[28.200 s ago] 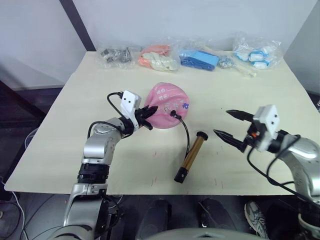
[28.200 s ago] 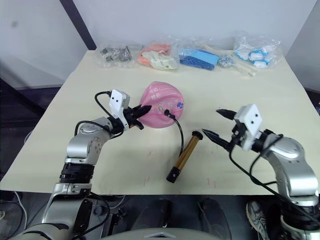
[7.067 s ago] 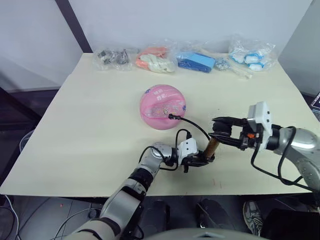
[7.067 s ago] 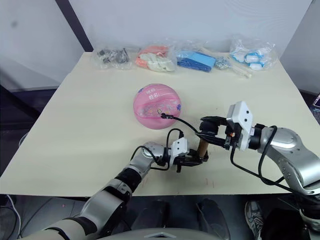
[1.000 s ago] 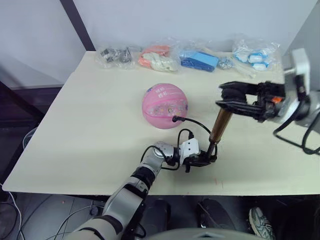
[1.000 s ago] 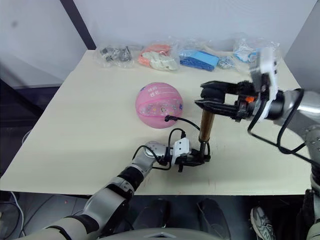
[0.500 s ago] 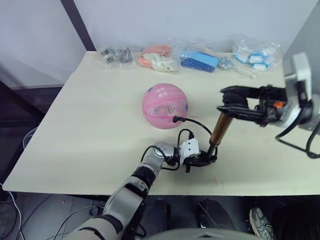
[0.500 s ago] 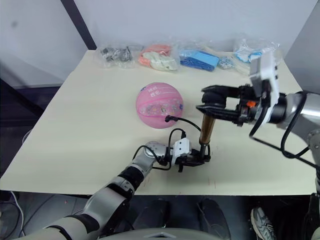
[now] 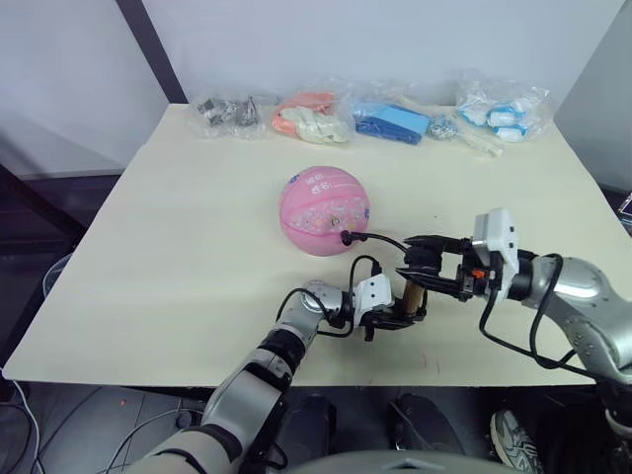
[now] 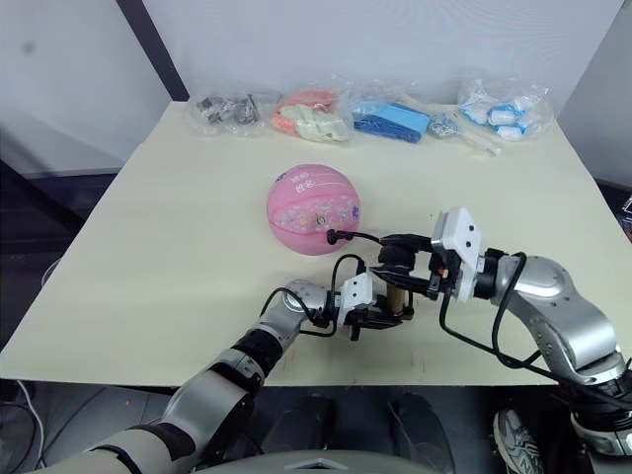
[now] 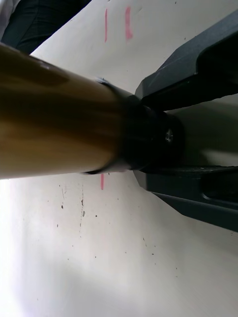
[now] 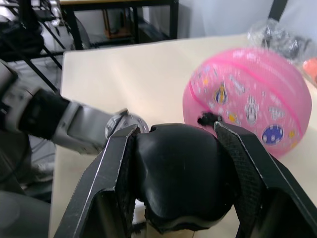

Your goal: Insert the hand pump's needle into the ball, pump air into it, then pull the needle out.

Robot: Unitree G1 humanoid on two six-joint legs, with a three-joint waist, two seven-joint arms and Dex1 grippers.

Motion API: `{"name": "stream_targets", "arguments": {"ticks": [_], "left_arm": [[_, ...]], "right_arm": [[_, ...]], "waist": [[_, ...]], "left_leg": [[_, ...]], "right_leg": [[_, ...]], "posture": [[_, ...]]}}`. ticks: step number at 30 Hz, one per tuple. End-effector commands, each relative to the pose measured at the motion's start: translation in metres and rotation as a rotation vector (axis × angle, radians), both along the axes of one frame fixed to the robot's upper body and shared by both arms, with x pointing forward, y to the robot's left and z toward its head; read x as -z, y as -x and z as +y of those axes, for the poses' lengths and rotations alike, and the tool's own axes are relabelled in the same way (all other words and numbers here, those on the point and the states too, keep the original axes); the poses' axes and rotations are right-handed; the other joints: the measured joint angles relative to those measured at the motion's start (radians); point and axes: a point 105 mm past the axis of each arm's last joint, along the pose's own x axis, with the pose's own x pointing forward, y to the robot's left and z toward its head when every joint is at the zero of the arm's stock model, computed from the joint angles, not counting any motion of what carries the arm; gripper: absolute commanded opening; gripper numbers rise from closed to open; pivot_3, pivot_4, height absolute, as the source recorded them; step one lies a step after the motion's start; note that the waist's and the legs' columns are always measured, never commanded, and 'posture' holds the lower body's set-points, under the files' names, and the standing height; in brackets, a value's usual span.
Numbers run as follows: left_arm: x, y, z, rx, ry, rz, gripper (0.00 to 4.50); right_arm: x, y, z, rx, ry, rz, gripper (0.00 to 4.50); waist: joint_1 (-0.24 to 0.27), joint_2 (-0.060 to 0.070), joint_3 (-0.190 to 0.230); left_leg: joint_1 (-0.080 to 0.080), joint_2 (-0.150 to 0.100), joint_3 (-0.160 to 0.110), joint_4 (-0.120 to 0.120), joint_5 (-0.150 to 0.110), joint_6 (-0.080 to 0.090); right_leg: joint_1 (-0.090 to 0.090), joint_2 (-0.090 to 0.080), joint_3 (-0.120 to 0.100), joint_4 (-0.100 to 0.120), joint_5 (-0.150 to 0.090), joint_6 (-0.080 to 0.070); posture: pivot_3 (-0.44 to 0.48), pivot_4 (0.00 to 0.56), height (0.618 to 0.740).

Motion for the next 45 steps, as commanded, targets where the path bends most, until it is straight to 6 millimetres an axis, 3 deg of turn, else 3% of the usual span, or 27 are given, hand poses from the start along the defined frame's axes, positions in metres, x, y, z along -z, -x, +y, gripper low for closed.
{"name": "stream_targets", "arguments": {"ticks": [1,6,13,22,30,33,45], "left_arm": [[0.031,0.015,0.011,0.0,-0.109,0.091,1.11],[0.031,0.015,0.01,0.003,-0.108,0.091,1.11],[0.031,0.017,0.011,0.005,-0.107,0.093,1.11],[0.03,0.017,0.008,0.007,-0.104,0.094,1.11],[0.031,0.016,0.009,0.006,-0.106,0.093,1.11],[0.031,0.017,0.01,0.007,-0.109,0.094,1.11],[0.032,0.017,0.011,0.009,-0.112,0.093,1.11]], "right_arm": [[0.024,0.004,0.004,-0.019,0.035,0.078,1.93],[0.002,0.001,-0.001,-0.009,0.013,0.032,1.93],[-0.054,0.005,-0.011,-0.037,-0.016,-0.04,1.93],[-0.11,0.004,-0.023,-0.03,-0.046,-0.097,1.93],[-0.149,0.007,-0.027,-0.036,-0.094,-0.134,1.93],[-0.143,0.006,-0.028,-0.032,-0.068,-0.11,1.93],[-0.057,0.004,-0.013,-0.029,-0.001,0.023,1.93]], "waist": [[0.0,0.0,-0.001],[0.0,0.0,-0.001],[0.002,0.002,0.002],[0.004,0.003,0.003],[0.006,0.003,0.004],[0.007,0.003,0.004],[0.003,0.003,0.002]], "left_leg": [[0.0,0.0,0.0,0.0,0.0,0.0],[0.0,0.0,0.0,0.0,0.0,0.0],[-0.003,0.0,-0.001,0.0,0.0,0.0],[-0.005,0.0,-0.001,0.0,0.0,0.0],[-0.006,0.0,-0.002,0.0,0.0,0.0],[-0.006,0.0,-0.002,0.0,0.0,0.0],[-0.003,0.0,-0.001,0.0,0.0,0.0]], "right_leg": [[0.0,0.0,0.0,0.0,0.0,0.0],[0.0,0.0,0.0,0.0,0.0,0.0],[-0.001,0.0,0.0,0.0,0.002,-0.003],[-0.002,-0.001,-0.001,-0.001,0.002,-0.004],[-0.003,-0.001,-0.002,-0.002,0.002,-0.004],[-0.003,-0.001,-0.002,-0.002,0.002,-0.004],[-0.001,-0.001,-0.001,-0.002,0.0,-0.001]], "posture": [[0.0,0.15,0.74],[0.0,0.15,0.74],[0.0,0.15,0.74],[0.0,0.15,0.74],[0.0,0.15,0.74],[0.0,0.15,0.74],[0.0,0.15,0.74]]}}
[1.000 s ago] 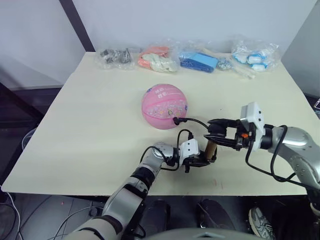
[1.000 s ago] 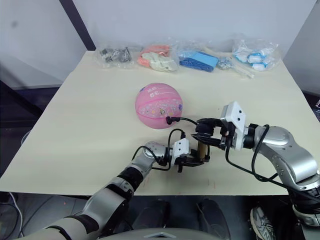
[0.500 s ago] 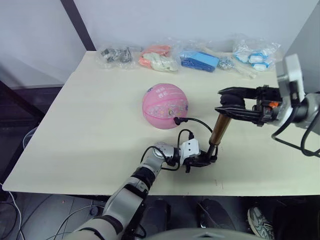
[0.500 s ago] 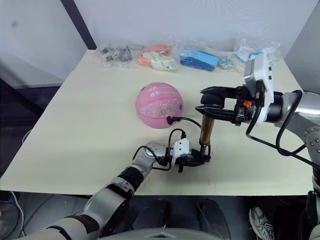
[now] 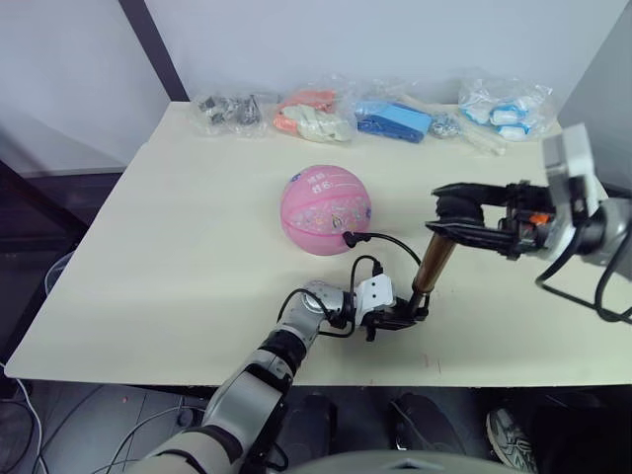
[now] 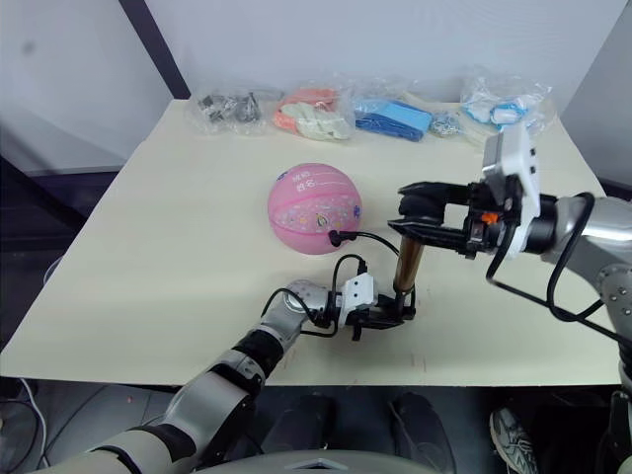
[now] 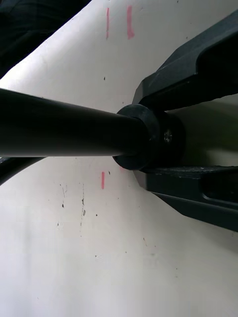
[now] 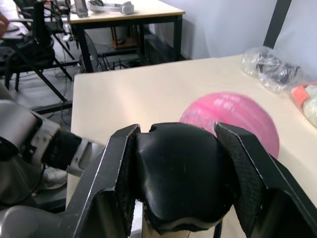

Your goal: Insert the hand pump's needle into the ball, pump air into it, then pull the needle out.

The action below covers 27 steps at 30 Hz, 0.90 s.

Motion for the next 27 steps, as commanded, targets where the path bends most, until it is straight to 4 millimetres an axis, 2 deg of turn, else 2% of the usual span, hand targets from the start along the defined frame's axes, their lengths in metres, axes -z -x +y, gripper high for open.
{"name": "stream_targets", "arguments": {"ticks": [1,9,14,19,27], "left_arm": [[0.033,0.016,0.013,0.004,-0.119,0.096,1.11],[0.032,0.014,0.014,0.0,-0.121,0.093,1.11],[0.032,0.014,0.014,0.0,-0.122,0.093,1.11],[0.032,0.013,0.015,-0.005,-0.124,0.093,1.11],[0.032,0.012,0.017,-0.008,-0.127,0.091,1.11]], "right_arm": [[0.026,0.0,0.007,-0.004,0.037,0.038,1.93],[0.08,-0.001,0.019,0.024,0.058,0.095,1.93],[0.09,-0.002,0.021,0.035,0.054,0.099,1.93],[0.068,-0.005,0.017,0.039,0.018,0.057,1.93],[-0.004,-0.003,0.006,0.013,-0.046,-0.036,1.93]], "waist": [[0.0,0.0,0.0],[-0.003,-0.001,-0.001],[-0.004,-0.001,-0.001],[-0.004,-0.001,-0.001],[-0.003,0.001,0.001]], "left_leg": [[0.0,0.0,0.0,0.0,0.0,0.0],[0.002,0.0,0.0,0.0,0.0,0.0],[0.002,0.0,0.0,0.0,0.0,0.0],[0.002,0.0,0.0,0.0,0.0,0.0],[-0.001,0.0,0.0,0.0,0.0,0.0]], "right_leg": [[0.0,0.0,0.0,0.0,0.0,0.0],[0.001,0.0,0.0,0.0,0.0,0.0],[0.001,0.001,0.001,0.0,0.0,0.0],[0.001,0.001,0.001,0.0,0.0,0.0],[-0.001,0.0,0.001,0.0,0.002,-0.003]], "posture": [[0.0,0.15,0.74],[0.0,0.15,0.74],[0.0,0.15,0.74],[0.0,0.15,0.74],[0.0,0.15,0.74]]}}
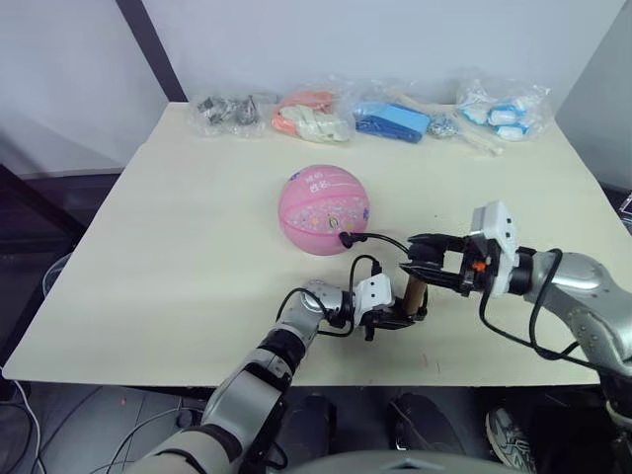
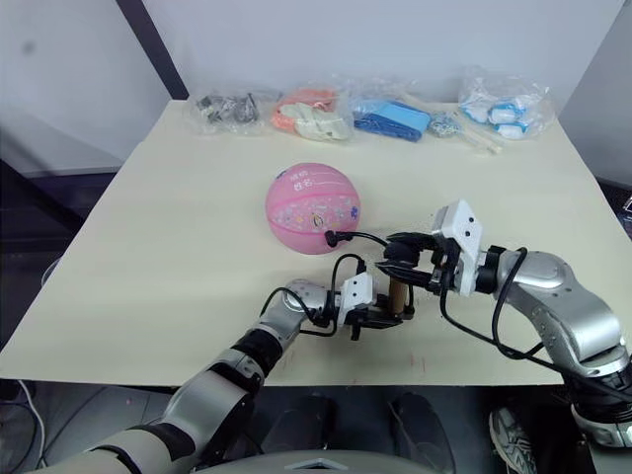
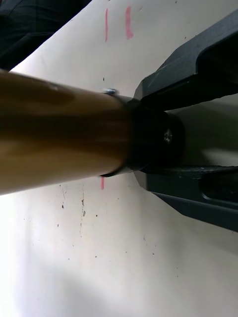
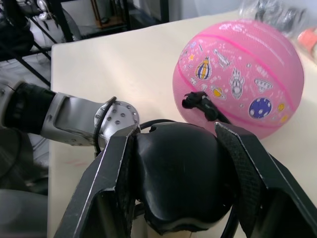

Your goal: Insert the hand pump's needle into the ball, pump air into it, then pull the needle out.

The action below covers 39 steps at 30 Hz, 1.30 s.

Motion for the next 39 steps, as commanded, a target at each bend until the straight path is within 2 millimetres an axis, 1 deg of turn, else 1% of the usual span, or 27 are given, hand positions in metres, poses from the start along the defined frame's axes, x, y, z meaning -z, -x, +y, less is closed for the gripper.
{"name": "stream_targets", "arguments": {"ticks": [1,6,11,14,17,19,21,24,28,34,36,39], "left_arm": [[0.034,0.014,0.016,-0.01,-0.124,0.097,1.11],[0.035,0.014,0.016,-0.009,-0.126,0.097,1.11],[0.035,0.014,0.016,-0.009,-0.127,0.097,1.11],[0.035,0.014,0.016,-0.009,-0.128,0.097,1.11],[0.035,0.014,0.016,-0.009,-0.127,0.097,1.11],[0.035,0.014,0.016,-0.009,-0.126,0.097,1.11],[0.035,0.014,0.016,-0.011,-0.125,0.097,1.11],[0.035,0.014,0.016,-0.01,-0.125,0.097,1.11],[0.035,0.014,0.017,-0.01,-0.128,0.096,1.11],[0.034,0.014,0.017,-0.012,-0.127,0.094,1.11],[0.034,0.014,0.017,-0.013,-0.126,0.093,1.11],[0.034,0.014,0.017,-0.012,-0.126,0.093,1.11]], "right_arm": [[-0.047,0.01,-0.001,-0.035,-0.063,-0.114,1.93],[-0.077,0.014,-0.009,-0.042,-0.076,-0.133,1.93],[-0.105,0.016,-0.012,-0.047,-0.114,-0.156,1.93],[-0.112,0.016,-0.013,-0.047,-0.113,-0.168,1.93],[-0.11,0.015,-0.013,-0.046,-0.104,-0.164,1.93],[-0.095,0.013,-0.011,-0.044,-0.075,-0.142,1.93],[-0.075,0.012,-0.008,-0.045,-0.055,-0.11,1.93],[-0.051,0.012,-0.003,-0.044,-0.045,-0.085,1.93],[-0.022,0.011,0.007,-0.044,-0.052,-0.05,1.93],[0.025,0.01,0.014,-0.021,-0.018,-0.009,1.93],[0.039,0.01,0.015,-0.009,0.001,-0.001,1.93],[0.051,0.006,0.014,0.023,-0.006,0.008,1.93]], "waist": [[0.0,0.0,0.0],[0.001,0.0,0.001],[0.001,0.0,0.001],[0.001,0.0,0.001],[0.001,0.0,0.001],[0.001,0.0,0.001],[0.002,-0.001,0.001],[0.001,-0.001,0.0],[-0.001,-0.002,-0.001],[-0.001,-0.004,-0.003],[-0.001,-0.004,-0.003],[-0.002,-0.004,-0.004]], "left_leg": [[0.0,0.0,0.0,0.0,0.0,0.0],[-0.001,0.0,-0.001,0.0,0.0,0.0],[-0.001,0.0,0.0,0.0,0.0,0.0],[-0.001,0.0,0.0,0.0,0.0,0.0],[-0.002,0.0,0.0,0.0,0.0,0.0],[-0.002,0.0,0.0,0.0,0.0,0.0],[-0.002,0.0,0.0,0.0,0.0,0.0],[-0.001,0.0,0.0,0.0,0.0,0.0],[0.001,0.0,0.001,0.0,0.0,0.0],[0.003,0.001,0.001,-0.001,0.0,0.0],[0.003,0.001,0.001,-0.001,0.0,0.0],[0.004,0.001,0.001,-0.001,0.0,0.0]], "right_leg": [[0.0,0.0,0.0,0.0,0.0,0.0],[0.0,0.0,-0.001,-0.001,0.0,0.0],[0.0,0.0,0.0,-0.001,0.0,0.0],[0.0,0.0,0.0,-0.001,0.0,0.0],[-0.001,-0.001,0.0,-0.001,0.0,0.0],[-0.001,-0.001,0.0,-0.001,0.0,0.0],[-0.001,0.0,-0.001,-0.001,0.0,0.0],[0.0,0.0,-0.001,-0.001,0.0,0.0],[0.001,0.0,0.0,0.0,-0.002,0.003],[0.002,0.001,0.0,0.0,-0.002,0.003],[0.002,0.001,0.0,0.0,-0.002,0.003],[0.002,0.001,0.001,0.0,-0.002,0.004]], "posture": [[0.0,0.15,0.74],[0.0,0.15,0.74],[0.0,0.15,0.74],[0.0,0.15,0.74],[0.0,0.15,0.74],[0.0,0.15,0.74],[0.0,0.15,0.74],[0.0,0.15,0.74],[0.0,0.15,0.74],[0.0,0.15,0.74],[0.0,0.15,0.74],[0.0,0.15,0.74]]}}
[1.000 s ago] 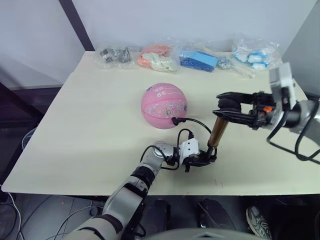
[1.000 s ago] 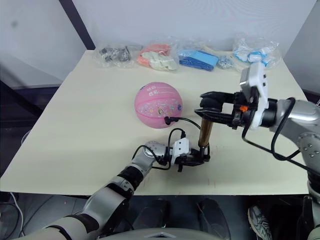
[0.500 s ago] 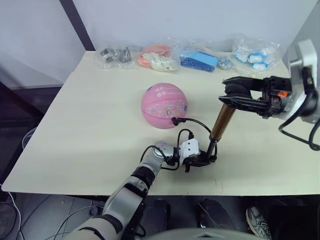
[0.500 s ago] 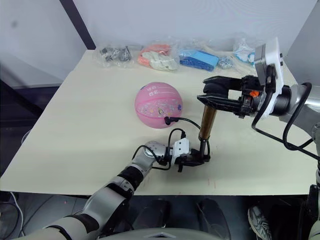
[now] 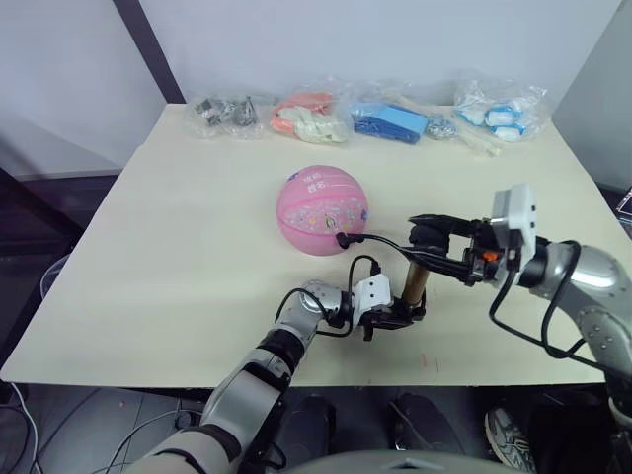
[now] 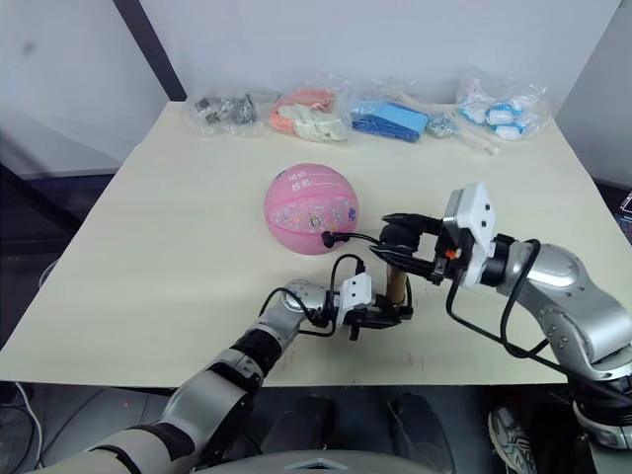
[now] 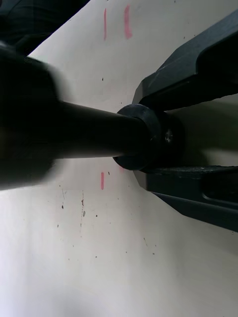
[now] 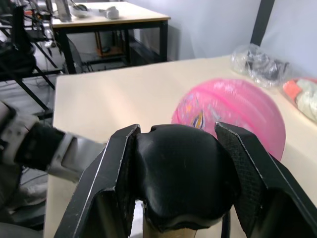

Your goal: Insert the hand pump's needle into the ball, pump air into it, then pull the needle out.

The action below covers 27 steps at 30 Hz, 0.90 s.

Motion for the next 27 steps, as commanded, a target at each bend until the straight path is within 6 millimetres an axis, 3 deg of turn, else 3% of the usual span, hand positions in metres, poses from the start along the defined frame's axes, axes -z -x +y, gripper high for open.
{"name": "stream_targets", "arguments": {"ticks": [1,6,10,14,18,27], "left_arm": [[0.032,0.014,0.014,-0.004,-0.119,0.092,1.11],[0.031,0.014,0.013,-0.003,-0.116,0.092,1.11],[0.031,0.014,0.013,-0.003,-0.116,0.091,1.11],[0.031,0.014,0.013,-0.004,-0.116,0.092,1.11],[0.032,0.014,0.015,-0.004,-0.118,0.094,1.11],[0.032,0.015,0.014,0.0,-0.119,0.096,1.11]], "right_arm": [[0.039,-0.002,0.001,0.019,0.055,0.098,1.93],[0.053,-0.001,-0.001,0.033,0.069,0.111,1.93],[0.046,-0.001,-0.001,0.03,0.054,0.098,1.93],[0.013,-0.001,-0.006,0.011,0.024,0.051,1.93],[-0.037,0.001,-0.015,-0.012,0.01,-0.006,1.93],[-0.111,0.011,-0.031,-0.039,-0.03,-0.058,1.93]], "waist": [[0.0,-0.001,-0.001],[0.0,-0.001,-0.001],[0.0,-0.001,-0.001],[0.0,0.0,0.0],[0.001,0.003,0.003],[0.003,0.003,0.005]], "left_leg": [[0.0,0.0,0.0,0.0,0.0,0.0],[0.0,0.0,0.0,0.0,0.0,0.0],[0.0,0.0,0.0,0.0,0.0,0.0],[0.0,0.0,0.0,0.0,0.0,0.0],[-0.001,0.0,0.0,0.0,0.0,0.0],[-0.005,0.0,-0.002,0.0,0.0,0.0]], "right_leg": [[0.0,0.0,0.0,0.0,0.0,0.0],[0.0,0.0,0.0,0.0,0.0,0.0],[0.0,0.0,0.0,0.0,0.0,0.0],[0.0,0.0,0.0,0.0,0.0,0.0],[-0.001,0.0,0.001,0.0,0.002,-0.003],[-0.002,-0.001,-0.001,-0.002,0.002,-0.004]], "posture": [[0.0,0.15,0.74],[0.0,0.15,0.74],[0.0,0.15,0.74],[0.0,0.15,0.74],[0.0,0.15,0.74],[0.0,0.15,0.74]]}}
